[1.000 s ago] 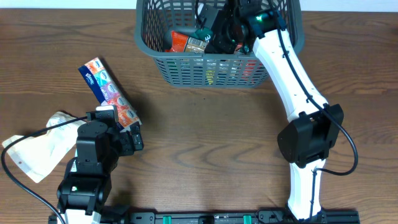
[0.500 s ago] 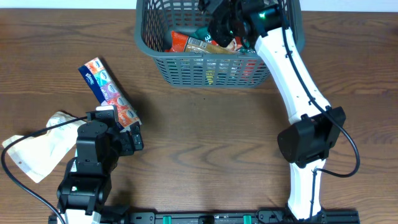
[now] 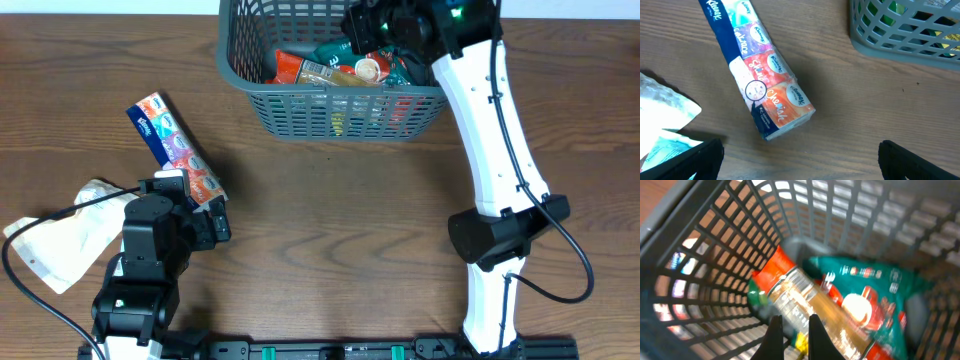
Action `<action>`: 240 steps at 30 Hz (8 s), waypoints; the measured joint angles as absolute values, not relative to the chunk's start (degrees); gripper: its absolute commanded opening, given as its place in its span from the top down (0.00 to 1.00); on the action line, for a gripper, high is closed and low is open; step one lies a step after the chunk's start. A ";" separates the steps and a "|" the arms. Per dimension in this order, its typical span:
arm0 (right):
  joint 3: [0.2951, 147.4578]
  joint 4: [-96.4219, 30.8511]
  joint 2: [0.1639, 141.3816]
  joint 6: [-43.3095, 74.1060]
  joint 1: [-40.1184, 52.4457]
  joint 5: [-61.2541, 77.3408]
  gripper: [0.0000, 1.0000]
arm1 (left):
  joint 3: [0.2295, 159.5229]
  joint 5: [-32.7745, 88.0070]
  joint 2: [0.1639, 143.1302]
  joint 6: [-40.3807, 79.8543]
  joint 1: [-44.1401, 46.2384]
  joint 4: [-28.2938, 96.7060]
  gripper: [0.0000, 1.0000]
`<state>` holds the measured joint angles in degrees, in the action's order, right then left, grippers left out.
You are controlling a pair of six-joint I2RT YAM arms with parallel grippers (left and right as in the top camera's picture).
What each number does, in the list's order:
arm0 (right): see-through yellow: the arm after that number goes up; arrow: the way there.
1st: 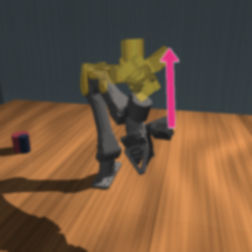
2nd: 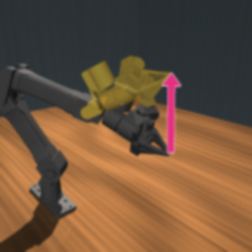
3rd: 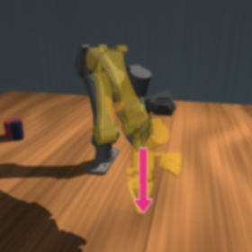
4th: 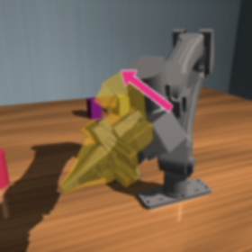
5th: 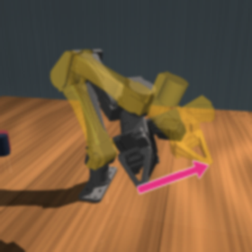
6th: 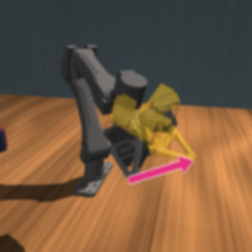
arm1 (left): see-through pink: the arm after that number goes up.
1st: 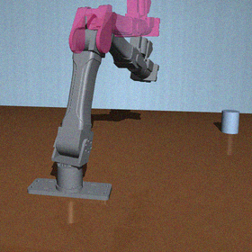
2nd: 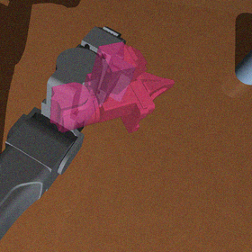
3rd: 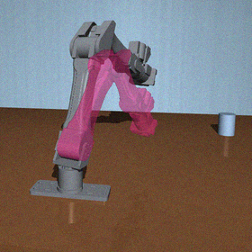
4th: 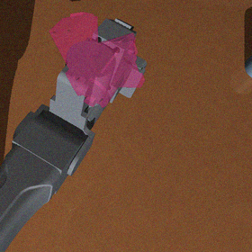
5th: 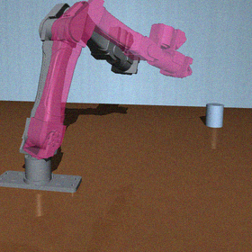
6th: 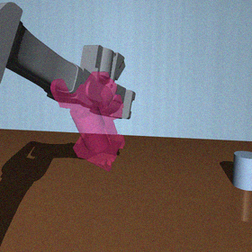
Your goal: Pack container
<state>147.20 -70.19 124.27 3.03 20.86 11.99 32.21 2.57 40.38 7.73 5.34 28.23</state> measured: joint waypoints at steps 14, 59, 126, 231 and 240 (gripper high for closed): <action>147.59 -83.64 124.09 12.58 20.86 7.60 0.98 | 32.21 2.57 40.38 7.73 5.34 28.23 0.02; 148.46 -93.25 123.61 11.11 24.23 5.48 0.99 | 32.21 2.57 40.38 7.73 5.34 29.67 0.01; 148.44 -95.70 121.34 11.84 31.83 3.01 0.82 | 32.21 2.57 40.38 7.73 5.34 30.04 0.02; 129.69 -96.31 112.03 13.02 11.97 -0.10 0.99 | 32.21 2.57 40.38 7.73 5.34 30.44 0.01; 123.02 -96.86 112.01 13.02 12.40 0.23 0.99 | 32.21 2.57 40.38 7.73 5.34 30.44 0.02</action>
<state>123.02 -96.86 112.01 13.02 12.40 0.23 32.21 2.57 40.38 7.73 5.34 30.44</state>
